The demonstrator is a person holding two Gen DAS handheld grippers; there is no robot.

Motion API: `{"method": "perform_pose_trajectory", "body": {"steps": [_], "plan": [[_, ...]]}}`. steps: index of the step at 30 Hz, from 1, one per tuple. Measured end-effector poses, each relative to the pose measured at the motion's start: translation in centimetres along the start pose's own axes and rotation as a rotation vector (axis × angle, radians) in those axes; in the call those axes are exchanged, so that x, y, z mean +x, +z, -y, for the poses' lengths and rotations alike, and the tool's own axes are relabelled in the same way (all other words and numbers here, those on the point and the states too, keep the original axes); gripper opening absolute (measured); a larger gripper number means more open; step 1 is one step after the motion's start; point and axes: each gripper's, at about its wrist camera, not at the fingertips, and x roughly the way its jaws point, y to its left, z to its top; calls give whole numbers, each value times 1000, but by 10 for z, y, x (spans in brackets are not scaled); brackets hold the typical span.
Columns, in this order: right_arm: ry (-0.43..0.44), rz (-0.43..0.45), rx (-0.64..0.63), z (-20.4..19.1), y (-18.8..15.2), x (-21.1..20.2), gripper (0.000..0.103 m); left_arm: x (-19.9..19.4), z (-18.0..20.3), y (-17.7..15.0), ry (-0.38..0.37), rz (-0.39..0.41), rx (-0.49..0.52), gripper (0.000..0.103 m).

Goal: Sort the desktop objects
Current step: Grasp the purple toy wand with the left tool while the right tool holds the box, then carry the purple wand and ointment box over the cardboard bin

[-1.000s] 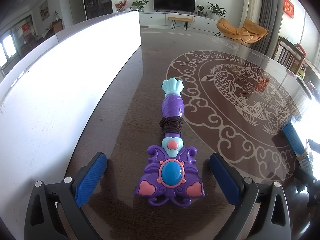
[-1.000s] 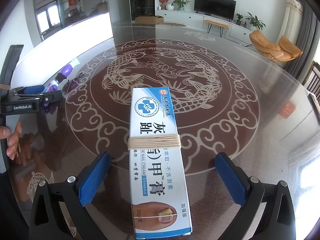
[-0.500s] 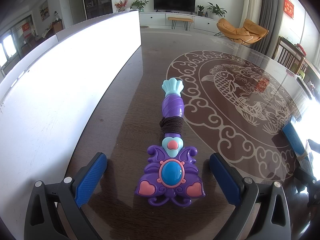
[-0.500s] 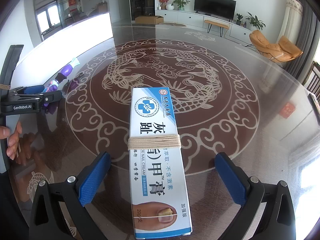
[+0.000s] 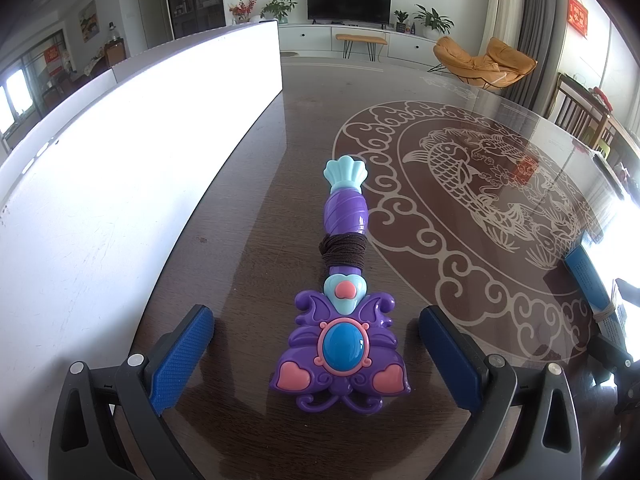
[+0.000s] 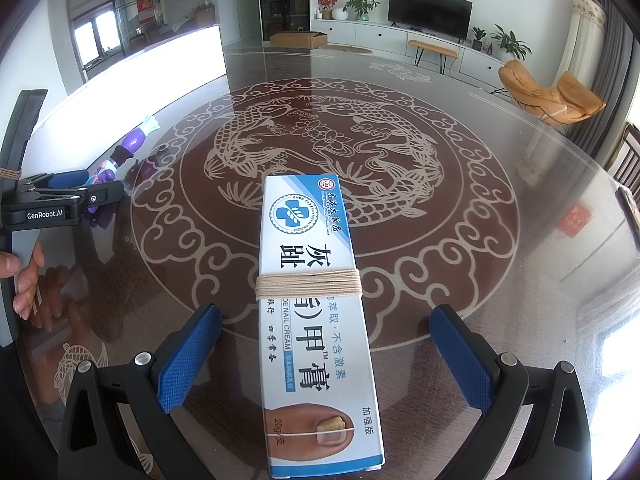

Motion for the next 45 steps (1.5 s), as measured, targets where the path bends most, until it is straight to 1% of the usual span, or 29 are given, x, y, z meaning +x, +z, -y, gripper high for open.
{"method": "perform_pose_trajectory", "body": {"steps": [22, 25, 28, 29, 30, 31, 32, 33, 34, 35, 37, 38, 40, 42, 45], "plan": [[0, 0, 0, 0, 0, 0, 103, 0, 0, 0, 0, 0, 1, 103], [0, 0, 0, 0, 0, -1, 103, -2, -1, 0, -20, -2, 12, 103], [1, 1, 0, 0, 0, 0, 103, -4, 9, -2, -62, -2, 77, 103], [4, -1, -2, 1, 0, 0, 103, -7, 12, -4, -74, 9, 100, 95], [13, -18, -15, 1, 4, 1, 103, -10, 14, -5, -89, 21, 117, 88], [27, -47, -36, 1, 9, 5, 103, -13, 16, -6, -100, 30, 127, 78], [40, -82, -56, 2, 15, 8, 102, -16, 16, -8, -102, 38, 131, 64], [51, -115, -67, 3, 22, 11, 98, -20, 17, -9, -105, 47, 132, 56], [61, -136, -76, 5, 27, 11, 84, -22, 16, -10, -119, 38, 126, 52], [65, -158, -91, 6, 32, 10, 65, -25, 15, -11, -137, 33, 117, 52], [70, -216, -117, 6, 39, 7, 45, -35, 13, -14, -160, 43, 106, 52], [65, -237, -121, 6, 38, 5, 45, -41, 13, -15, -174, 57, 96, 52], [75, -237, -116, 8, 36, -2, 44, -56, 9, -19, -228, 77, 59, 52], [89, -211, -100, 10, 34, -12, 44, -71, 5, -24, -264, 101, 27, 52], [119, -165, -57, 14, 36, -27, 44, -95, -2, -28, -289, 145, -9, 52]]}}
